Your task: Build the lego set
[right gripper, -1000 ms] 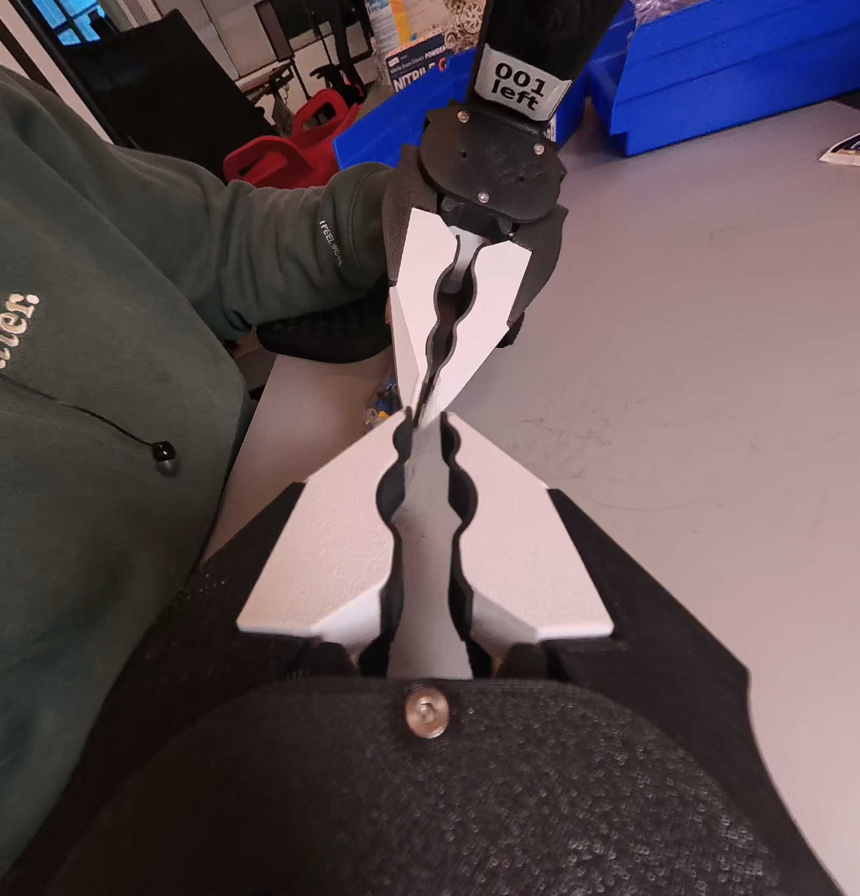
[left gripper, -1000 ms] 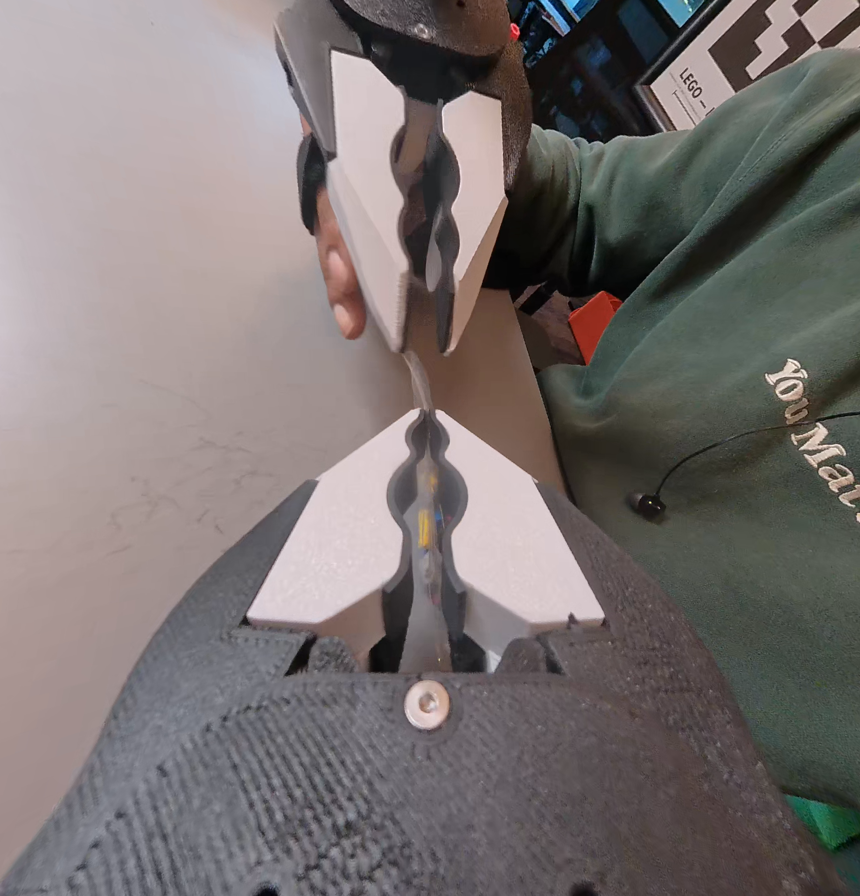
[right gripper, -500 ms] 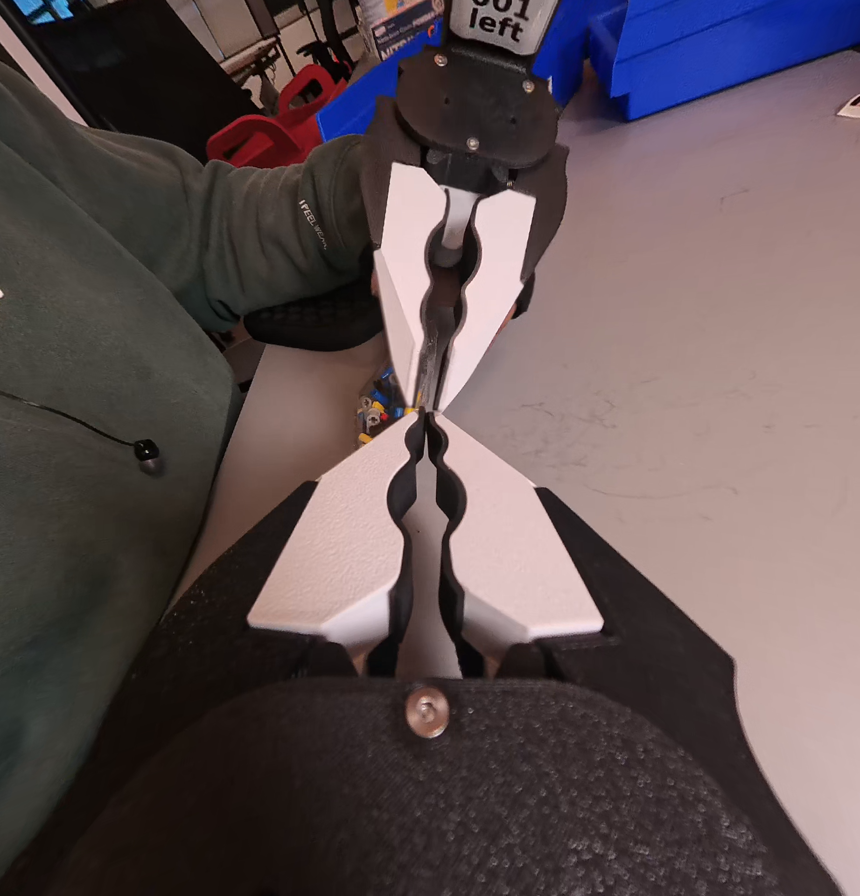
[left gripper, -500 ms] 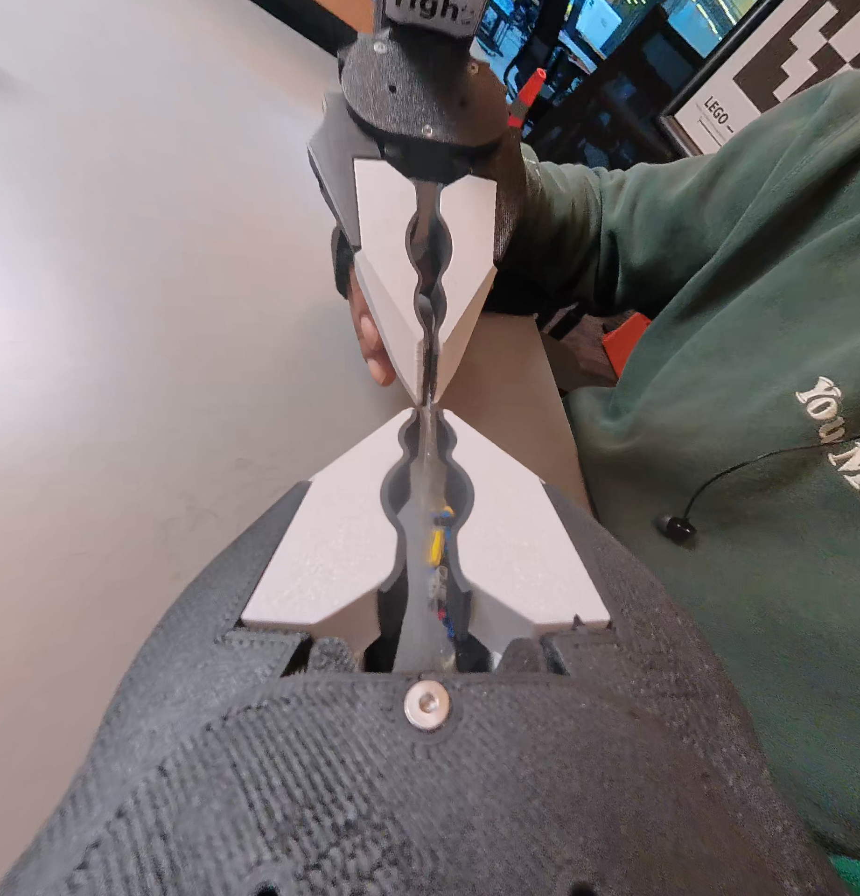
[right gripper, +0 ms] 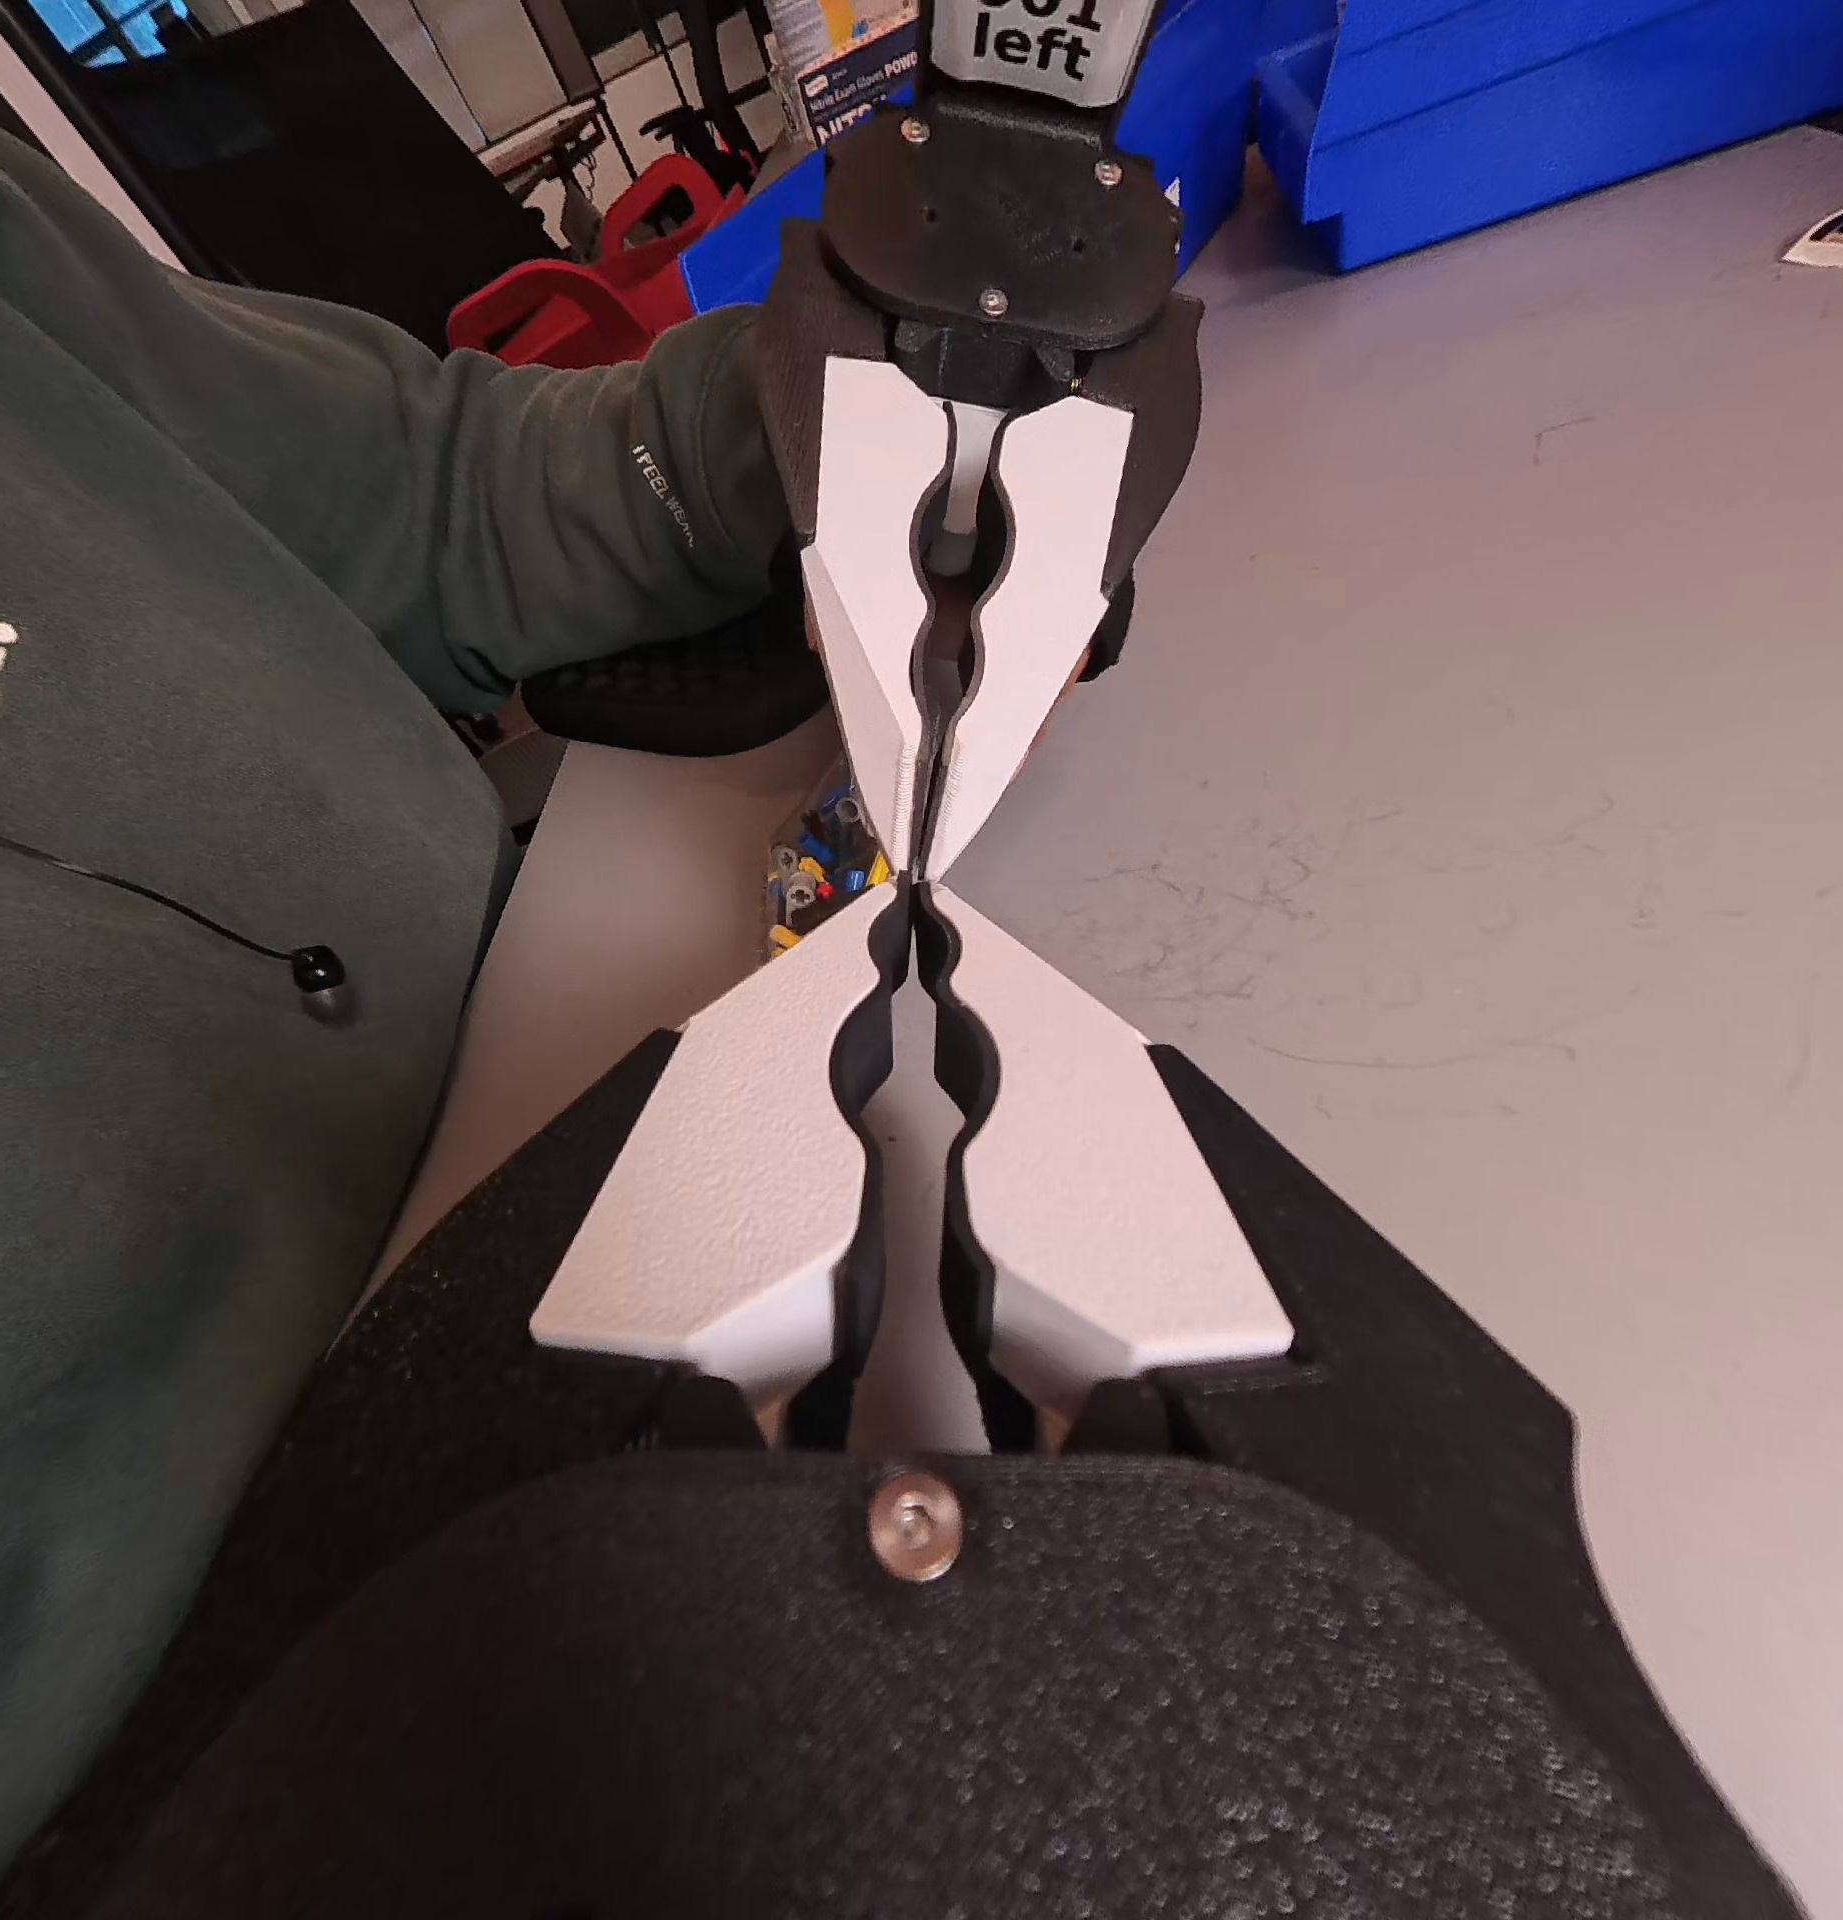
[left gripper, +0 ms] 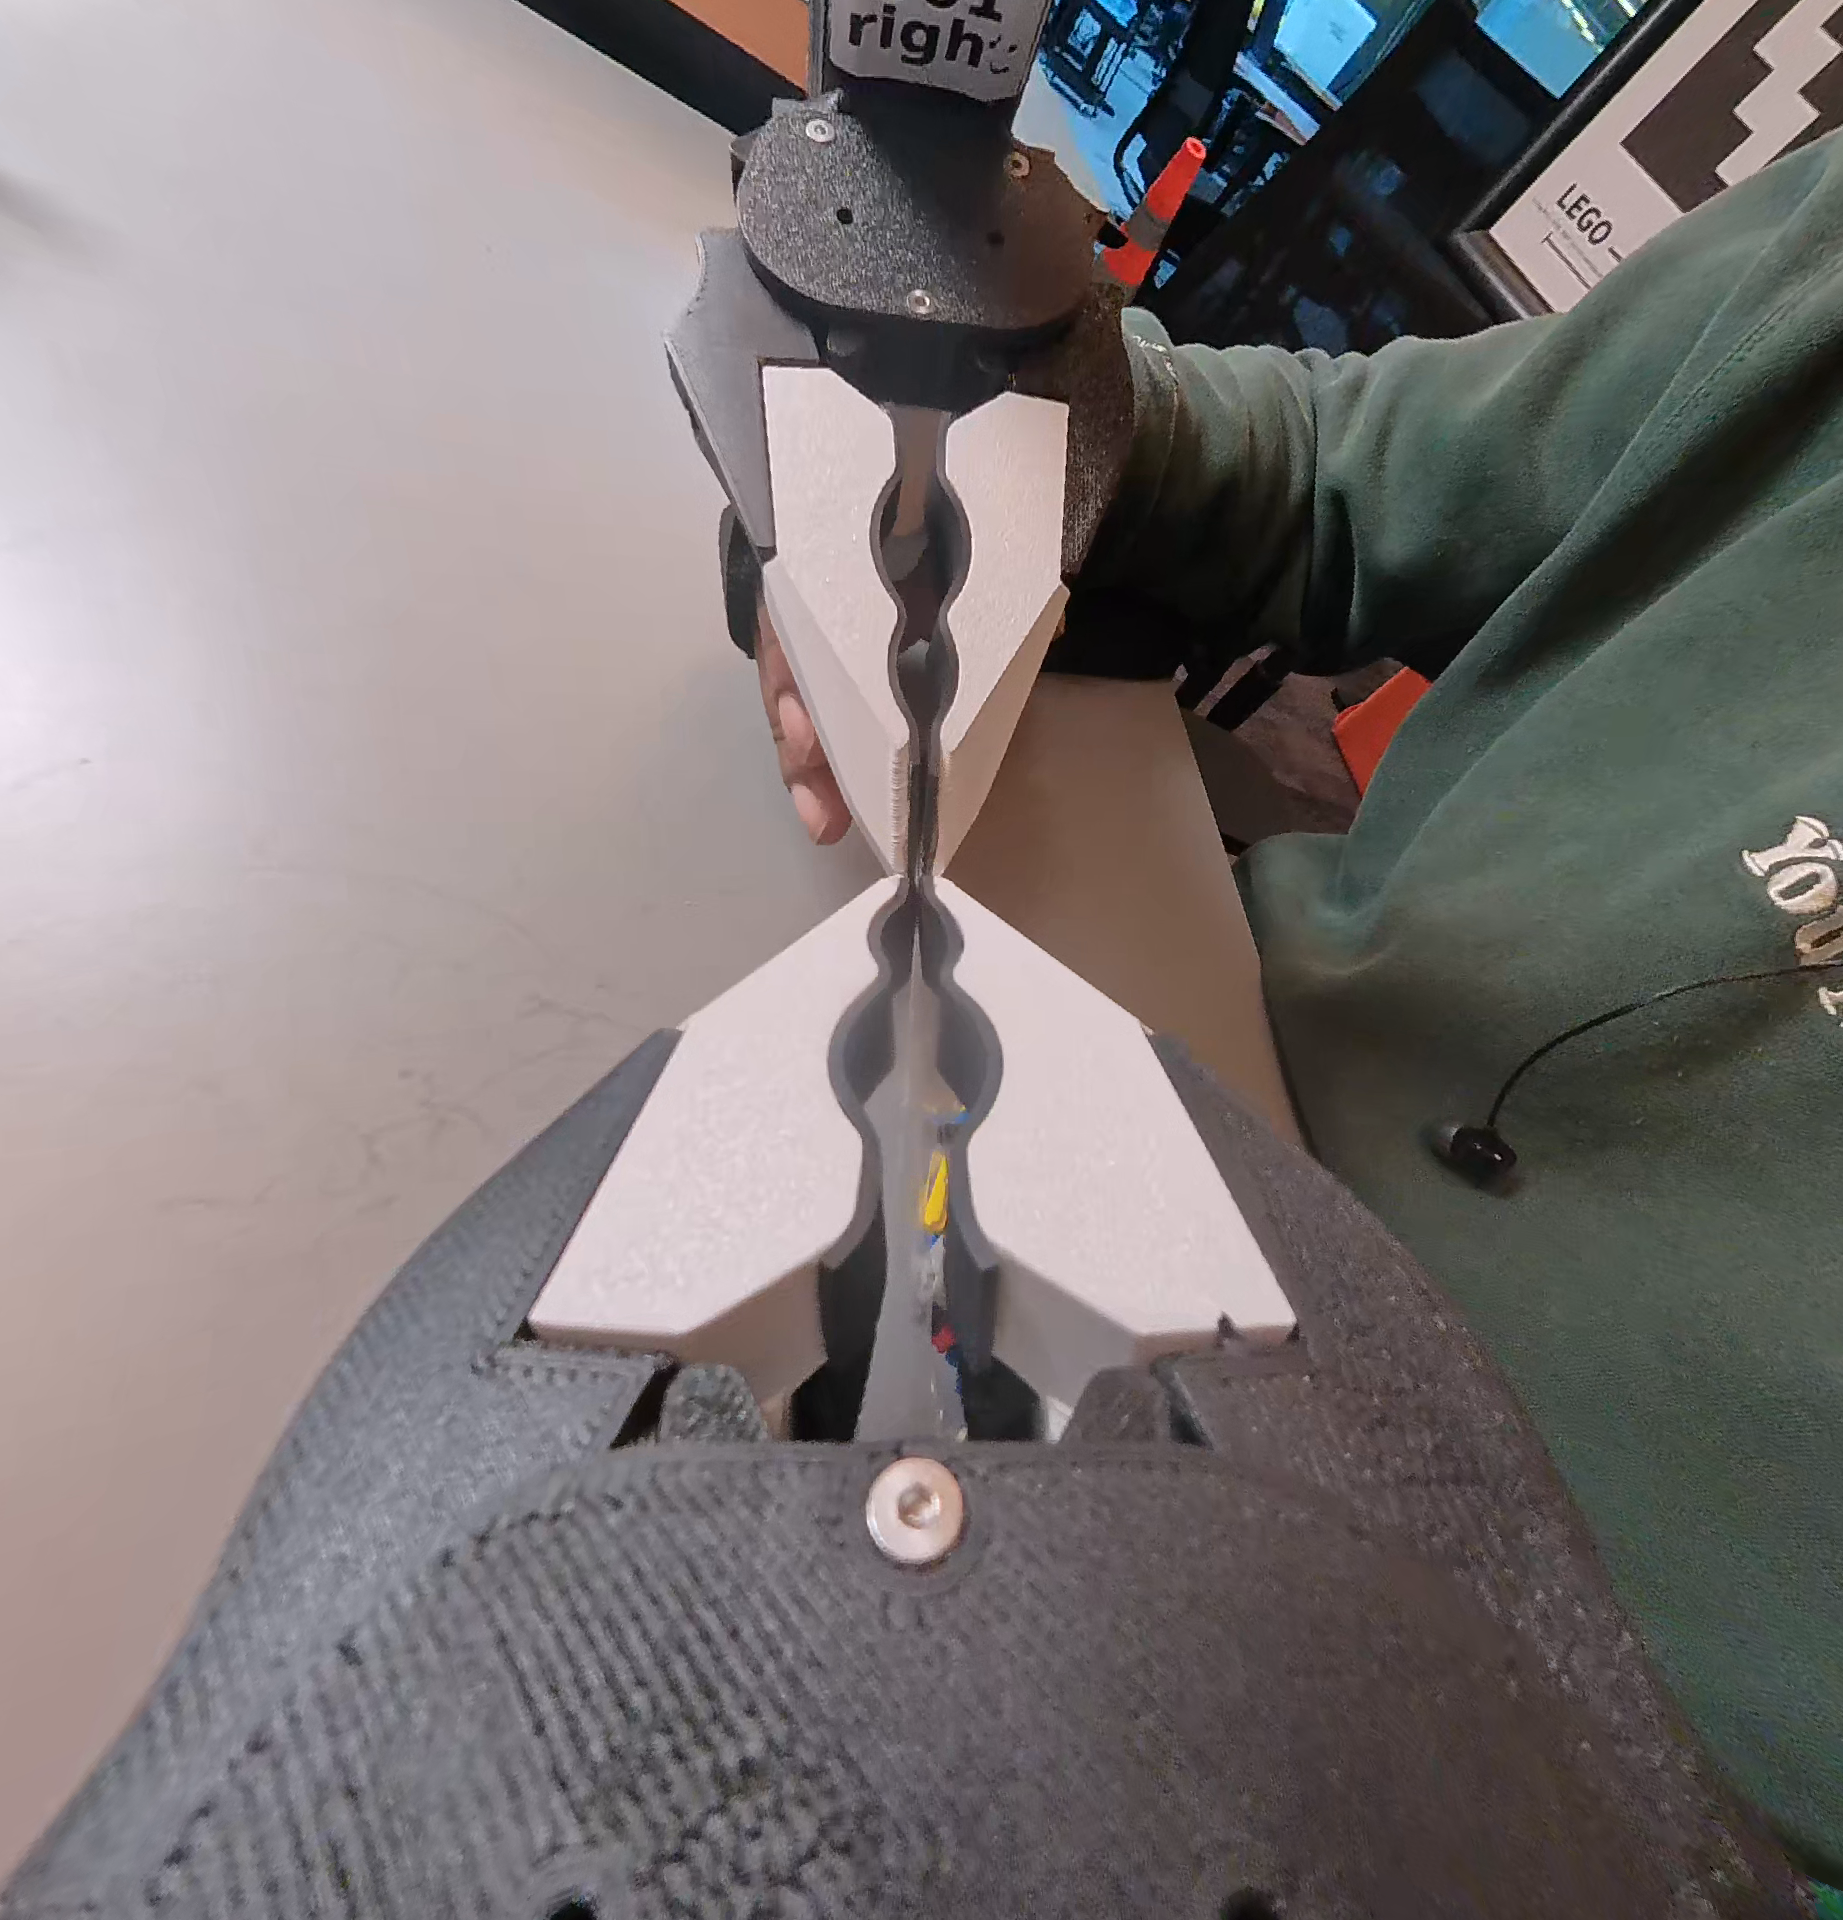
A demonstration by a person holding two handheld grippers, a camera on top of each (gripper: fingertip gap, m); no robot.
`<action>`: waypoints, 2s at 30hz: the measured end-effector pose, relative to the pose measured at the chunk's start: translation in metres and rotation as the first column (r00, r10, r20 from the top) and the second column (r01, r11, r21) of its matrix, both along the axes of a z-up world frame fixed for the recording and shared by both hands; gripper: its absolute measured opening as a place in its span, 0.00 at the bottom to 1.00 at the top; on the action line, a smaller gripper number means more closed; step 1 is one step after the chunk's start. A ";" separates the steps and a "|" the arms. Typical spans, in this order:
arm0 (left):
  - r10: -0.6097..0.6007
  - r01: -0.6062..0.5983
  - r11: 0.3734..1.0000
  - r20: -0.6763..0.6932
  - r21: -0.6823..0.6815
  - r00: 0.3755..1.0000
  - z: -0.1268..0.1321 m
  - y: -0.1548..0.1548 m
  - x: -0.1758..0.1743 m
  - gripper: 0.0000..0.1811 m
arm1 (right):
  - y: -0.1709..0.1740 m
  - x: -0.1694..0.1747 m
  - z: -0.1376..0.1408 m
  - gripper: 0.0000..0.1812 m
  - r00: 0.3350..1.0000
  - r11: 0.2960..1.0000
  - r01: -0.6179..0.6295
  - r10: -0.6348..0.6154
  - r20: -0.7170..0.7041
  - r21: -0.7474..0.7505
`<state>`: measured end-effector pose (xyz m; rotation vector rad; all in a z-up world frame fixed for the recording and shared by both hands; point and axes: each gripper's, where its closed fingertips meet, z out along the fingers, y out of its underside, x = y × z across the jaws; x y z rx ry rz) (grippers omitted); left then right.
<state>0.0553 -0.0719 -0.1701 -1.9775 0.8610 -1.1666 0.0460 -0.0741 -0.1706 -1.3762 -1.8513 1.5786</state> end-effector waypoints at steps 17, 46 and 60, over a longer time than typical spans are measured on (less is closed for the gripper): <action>-0.043 0.041 0.996 -0.024 -0.080 0.999 -0.011 -0.009 0.007 0.00 | -0.006 0.006 -0.006 0.00 0.999 0.982 -0.036 0.036 0.002 0.185; 0.014 0.044 0.937 0.164 -0.347 0.986 -0.019 -0.003 0.002 0.00 | -0.003 0.003 -0.016 0.00 0.989 0.854 0.010 0.070 -0.133 0.520; 0.049 0.021 0.924 0.174 -0.382 0.984 -0.025 0.008 -0.015 0.00 | -0.004 0.006 0.000 0.00 0.938 0.755 0.099 0.147 -0.315 0.648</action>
